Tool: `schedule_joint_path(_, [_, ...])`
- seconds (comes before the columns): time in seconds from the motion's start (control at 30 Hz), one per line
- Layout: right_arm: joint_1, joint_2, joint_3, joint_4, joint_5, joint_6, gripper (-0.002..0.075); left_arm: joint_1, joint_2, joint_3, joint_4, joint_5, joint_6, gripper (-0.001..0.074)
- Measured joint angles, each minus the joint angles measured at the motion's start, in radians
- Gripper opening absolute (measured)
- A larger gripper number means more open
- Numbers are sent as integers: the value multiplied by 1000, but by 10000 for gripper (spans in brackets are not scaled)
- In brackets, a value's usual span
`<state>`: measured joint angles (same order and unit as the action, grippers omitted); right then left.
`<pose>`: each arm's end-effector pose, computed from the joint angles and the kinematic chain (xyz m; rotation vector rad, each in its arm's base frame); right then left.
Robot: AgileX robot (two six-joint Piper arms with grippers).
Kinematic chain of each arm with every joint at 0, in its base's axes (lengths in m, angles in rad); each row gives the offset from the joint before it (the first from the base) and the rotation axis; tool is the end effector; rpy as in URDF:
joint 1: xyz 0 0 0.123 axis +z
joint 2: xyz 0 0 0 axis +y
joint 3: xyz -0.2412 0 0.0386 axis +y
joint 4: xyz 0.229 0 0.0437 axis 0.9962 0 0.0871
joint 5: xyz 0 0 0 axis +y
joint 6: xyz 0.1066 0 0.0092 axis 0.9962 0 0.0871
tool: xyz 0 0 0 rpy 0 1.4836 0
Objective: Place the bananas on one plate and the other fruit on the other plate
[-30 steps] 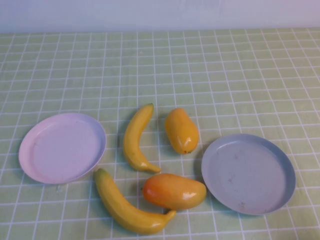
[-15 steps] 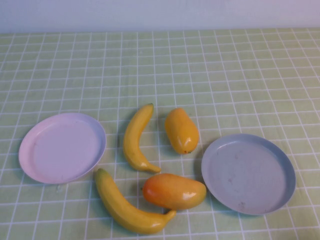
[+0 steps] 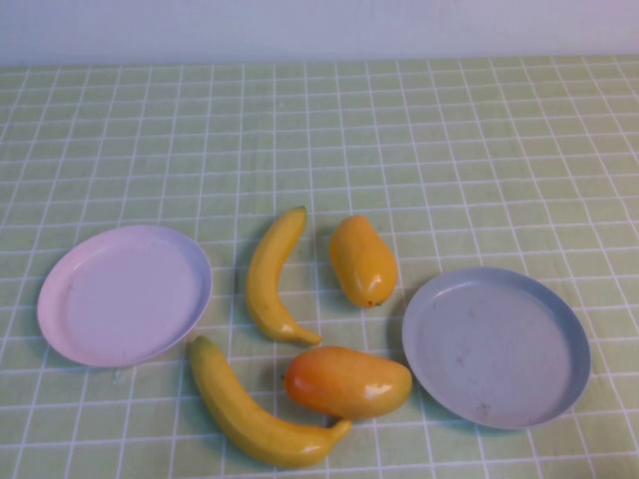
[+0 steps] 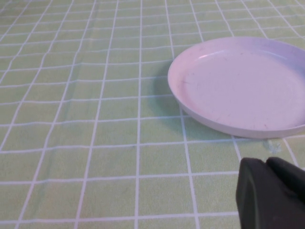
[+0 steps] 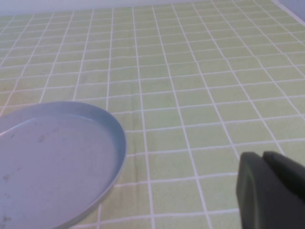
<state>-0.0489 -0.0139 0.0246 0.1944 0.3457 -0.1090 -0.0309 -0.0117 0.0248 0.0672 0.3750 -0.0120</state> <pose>0.0910 0.0026 0.1716 0.0668 1.8329 0.0778 0.0901 -0.0001 0.1677 0.0592 1.8701 0.0366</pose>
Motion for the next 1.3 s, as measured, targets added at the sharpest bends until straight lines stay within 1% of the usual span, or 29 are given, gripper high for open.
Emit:
schedule_joint_path(0.33, [0,0,0,0,0,0,-15,0,0,0,-8,-6,-4,-5])
schedule_joint_path(0.47, [0,0,0,0,0,0,-15,0,0,0,-126,-93,-52,-5])
schedule_joint_path(0.63, [0,0,0,0,0,0,-16,0,0,0,-361,-288,-164,-5])
schedule_joint_path(0.73, [0,0,0,0,0,0,-16,0,0,0,-412,-354,-184,-5])
schedule_joint_path(0.9, [0,0,0,0,0,0,-15,0,0,0,-437,-390,-196,-5])
schedule_joint_path(0.97, [0,0,0,0,0,0,-15,0,0,0,-445,-386,-212,-5])
schedule_joint_path(1.07, [0,0,0,0,0,0,-15,0,16,-41,-451,-318,-218,-5])
schedule_joint_path(1.2, [0,0,0,0,0,0,-16,0,153,-211,-422,-182,-189,-5])
schedule_joint_path(1.3, [0,0,0,0,0,0,-15,0,289,-359,-412,-9,-123,-5])
